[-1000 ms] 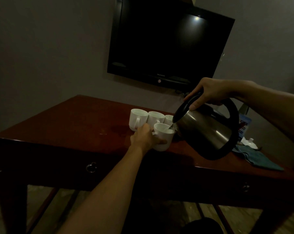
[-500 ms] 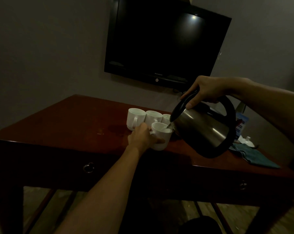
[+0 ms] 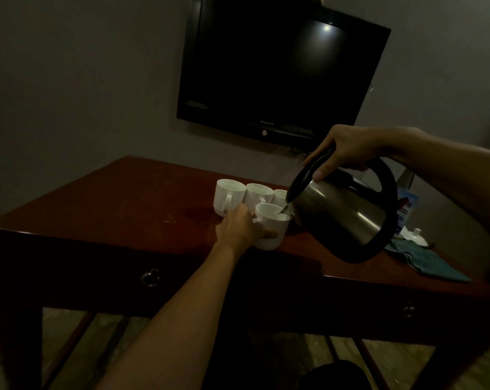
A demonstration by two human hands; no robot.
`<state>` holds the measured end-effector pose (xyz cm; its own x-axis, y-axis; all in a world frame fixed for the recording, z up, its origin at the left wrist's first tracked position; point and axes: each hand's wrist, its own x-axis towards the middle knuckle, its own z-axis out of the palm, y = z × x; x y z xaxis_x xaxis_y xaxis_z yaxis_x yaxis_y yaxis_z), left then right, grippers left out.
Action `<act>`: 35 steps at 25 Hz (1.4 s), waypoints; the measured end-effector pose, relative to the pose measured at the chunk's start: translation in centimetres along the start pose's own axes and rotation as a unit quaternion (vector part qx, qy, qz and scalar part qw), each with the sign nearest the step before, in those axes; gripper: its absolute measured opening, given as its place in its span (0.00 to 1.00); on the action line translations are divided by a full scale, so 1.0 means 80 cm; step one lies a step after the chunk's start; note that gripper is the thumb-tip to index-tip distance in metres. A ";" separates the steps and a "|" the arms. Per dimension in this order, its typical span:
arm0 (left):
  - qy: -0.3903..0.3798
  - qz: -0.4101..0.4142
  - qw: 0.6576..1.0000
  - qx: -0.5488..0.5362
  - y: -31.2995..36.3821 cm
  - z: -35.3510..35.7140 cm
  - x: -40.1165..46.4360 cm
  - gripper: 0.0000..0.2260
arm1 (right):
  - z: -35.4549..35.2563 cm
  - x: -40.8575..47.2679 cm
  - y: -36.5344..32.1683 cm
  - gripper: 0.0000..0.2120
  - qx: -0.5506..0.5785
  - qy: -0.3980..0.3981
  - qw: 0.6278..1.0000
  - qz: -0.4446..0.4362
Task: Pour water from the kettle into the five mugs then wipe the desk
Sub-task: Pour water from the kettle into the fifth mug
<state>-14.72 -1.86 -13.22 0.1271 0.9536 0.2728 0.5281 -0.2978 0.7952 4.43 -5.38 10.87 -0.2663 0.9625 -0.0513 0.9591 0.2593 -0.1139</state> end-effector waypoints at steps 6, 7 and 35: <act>-0.006 -0.015 1.000 -0.008 0.001 -0.001 0.001 0.23 | 0.001 -0.001 -0.004 0.26 0.005 -0.002 1.000 0.003; -0.006 -0.016 1.000 -0.009 0.001 -0.001 0.001 0.23 | 0.000 -0.001 -0.004 0.26 0.008 -0.004 1.000 0.003; 0.001 -0.012 1.000 -0.004 0.006 -0.004 -0.008 0.20 | -0.003 0.006 -0.006 0.24 -0.002 -0.007 1.000 0.009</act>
<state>-14.81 -2.62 -12.86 0.1118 0.9604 0.2551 0.5248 -0.2751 0.8055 3.85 -5.05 11.11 -0.2508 0.9657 -0.0675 0.9640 0.2427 -0.1090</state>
